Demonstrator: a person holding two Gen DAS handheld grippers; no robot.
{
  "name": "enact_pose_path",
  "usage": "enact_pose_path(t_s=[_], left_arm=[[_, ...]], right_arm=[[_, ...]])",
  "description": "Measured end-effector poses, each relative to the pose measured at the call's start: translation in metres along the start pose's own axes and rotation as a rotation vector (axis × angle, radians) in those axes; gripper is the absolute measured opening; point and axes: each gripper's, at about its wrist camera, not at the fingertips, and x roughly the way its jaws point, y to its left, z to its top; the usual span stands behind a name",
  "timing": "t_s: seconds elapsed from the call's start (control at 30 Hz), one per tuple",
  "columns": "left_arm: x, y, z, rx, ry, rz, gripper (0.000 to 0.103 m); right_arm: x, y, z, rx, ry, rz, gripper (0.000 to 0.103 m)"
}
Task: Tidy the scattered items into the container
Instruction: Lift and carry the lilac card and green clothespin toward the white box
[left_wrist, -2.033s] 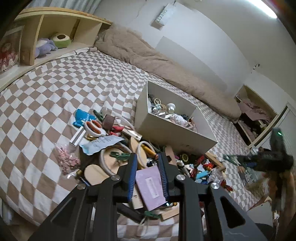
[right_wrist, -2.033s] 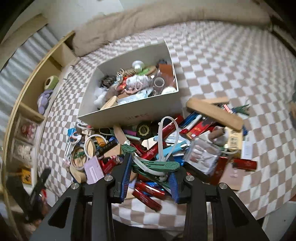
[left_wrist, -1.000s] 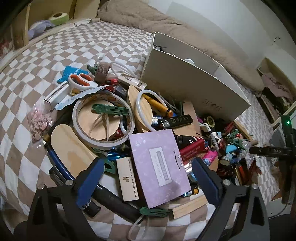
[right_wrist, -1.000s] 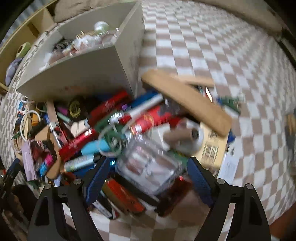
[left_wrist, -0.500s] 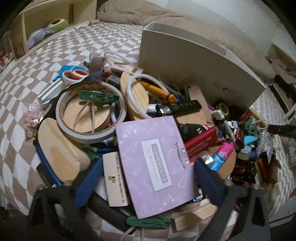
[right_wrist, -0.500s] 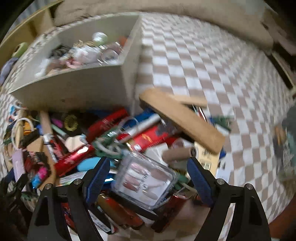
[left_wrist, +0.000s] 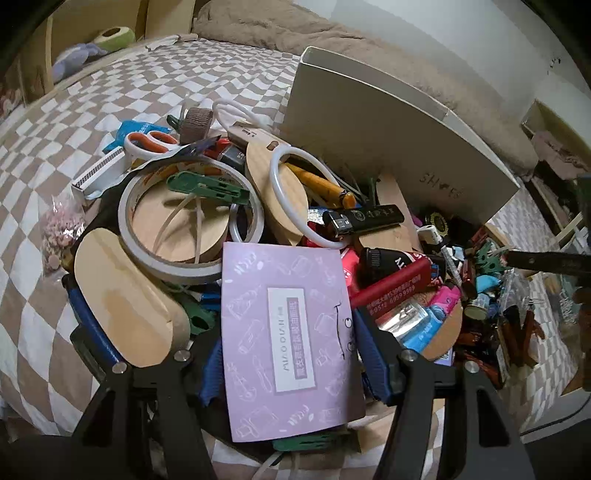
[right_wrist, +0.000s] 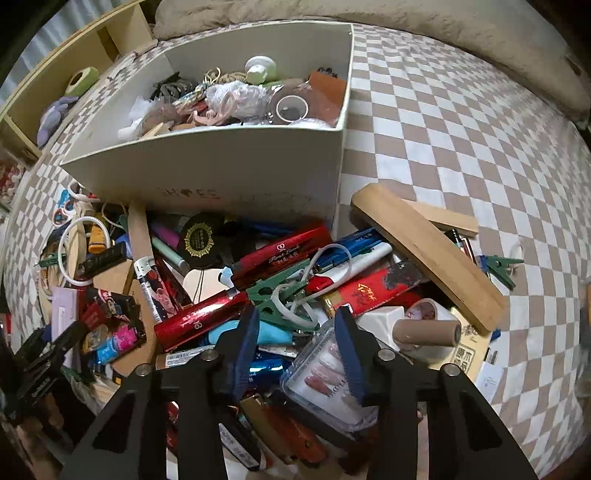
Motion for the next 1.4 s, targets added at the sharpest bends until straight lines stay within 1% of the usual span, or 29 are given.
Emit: enact_pose_path(t_s=[0.1,0.13,0.17,0.27,0.33,0.63,0.73,0.77,0.87,0.93,0.97,1.0,1.03,1.07,1.2,1.33,1.4], left_arm=[[-0.007,0.002,-0.001,-0.009,-0.014,-0.021,0.063],[-0.012,0.004,-0.003,-0.011,-0.021,-0.029,0.063],[-0.015,0.005,-0.003,-0.013,-0.028,-0.038,0.063],[-0.020,0.002,0.002,-0.019,-0.051,-0.058,0.063],[-0.026,0.001,0.003,-0.018,-0.068,-0.070,0.063],[-0.042,-0.010,0.006,-0.005,-0.111,-0.102,0.063],[-0.050,-0.013,0.005,-0.002,-0.123,-0.119,0.063],[-0.053,-0.014,0.005,0.000,-0.130,-0.121,0.063],[-0.060,-0.018,0.006,0.003,-0.143,-0.129,0.063],[-0.064,-0.021,0.006,0.006,-0.152,-0.136,0.063],[-0.066,-0.022,0.006,0.008,-0.155,-0.136,0.063],[-0.066,-0.023,0.005,0.009,-0.154,-0.135,0.063],[-0.066,-0.025,0.005,0.012,-0.152,-0.135,0.063],[-0.066,-0.026,0.004,0.015,-0.151,-0.137,0.063],[-0.066,-0.028,0.001,0.029,-0.147,-0.133,0.063],[-0.064,-0.030,0.001,0.030,-0.140,-0.134,0.063],[-0.064,-0.030,0.001,0.029,-0.140,-0.136,0.063]], right_arm=[[-0.003,0.003,-0.001,-0.010,-0.019,0.008,0.022],[-0.005,0.003,-0.002,-0.012,-0.023,0.012,0.012],[-0.007,0.005,-0.002,-0.017,-0.029,0.011,0.008],[-0.017,0.007,-0.005,-0.024,-0.057,0.022,0.007],[-0.026,0.008,-0.007,-0.030,-0.081,0.034,0.004],[-0.069,0.010,-0.003,-0.021,-0.193,0.067,0.004],[-0.090,0.011,-0.006,-0.036,-0.252,0.085,0.004],[-0.093,0.013,-0.006,-0.053,-0.257,0.068,0.004],[-0.076,0.021,-0.010,-0.119,-0.158,-0.011,0.004],[-0.071,0.025,-0.016,-0.153,-0.146,-0.019,0.004],[-0.062,0.026,-0.019,-0.171,-0.110,-0.031,0.004],[-0.047,0.030,-0.023,-0.210,-0.048,-0.075,0.004],[-0.037,0.032,-0.028,-0.240,-0.017,-0.100,0.004],[-0.031,0.033,-0.033,-0.257,0.000,-0.101,0.004],[-0.023,0.020,-0.038,-0.220,0.019,-0.057,0.004],[-0.018,0.008,-0.041,-0.201,0.079,-0.073,0.005],[-0.021,0.003,-0.041,-0.198,0.088,-0.084,0.006]])
